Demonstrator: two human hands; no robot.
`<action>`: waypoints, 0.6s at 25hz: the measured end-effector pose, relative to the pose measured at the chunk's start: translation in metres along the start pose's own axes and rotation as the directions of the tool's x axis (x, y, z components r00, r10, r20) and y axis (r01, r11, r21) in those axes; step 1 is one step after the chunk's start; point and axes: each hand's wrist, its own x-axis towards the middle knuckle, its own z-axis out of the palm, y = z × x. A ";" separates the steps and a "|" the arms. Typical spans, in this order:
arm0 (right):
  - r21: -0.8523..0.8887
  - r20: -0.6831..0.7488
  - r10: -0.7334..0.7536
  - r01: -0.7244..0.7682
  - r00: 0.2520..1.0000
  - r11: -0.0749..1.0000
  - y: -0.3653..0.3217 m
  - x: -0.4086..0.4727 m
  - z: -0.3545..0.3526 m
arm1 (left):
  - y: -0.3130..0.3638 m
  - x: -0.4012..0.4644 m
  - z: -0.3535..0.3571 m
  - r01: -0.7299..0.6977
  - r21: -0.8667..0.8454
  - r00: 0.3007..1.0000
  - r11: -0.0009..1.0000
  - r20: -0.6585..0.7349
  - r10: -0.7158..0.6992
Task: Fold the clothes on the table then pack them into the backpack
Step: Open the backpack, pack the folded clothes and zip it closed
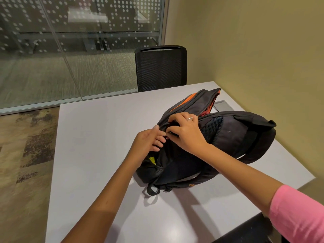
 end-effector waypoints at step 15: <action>0.142 0.177 0.201 -0.227 0.963 0.963 0.004 0.027 -0.033 | -0.047 0.017 0.028 -0.314 0.782 0.864 0.538 0.000 0.504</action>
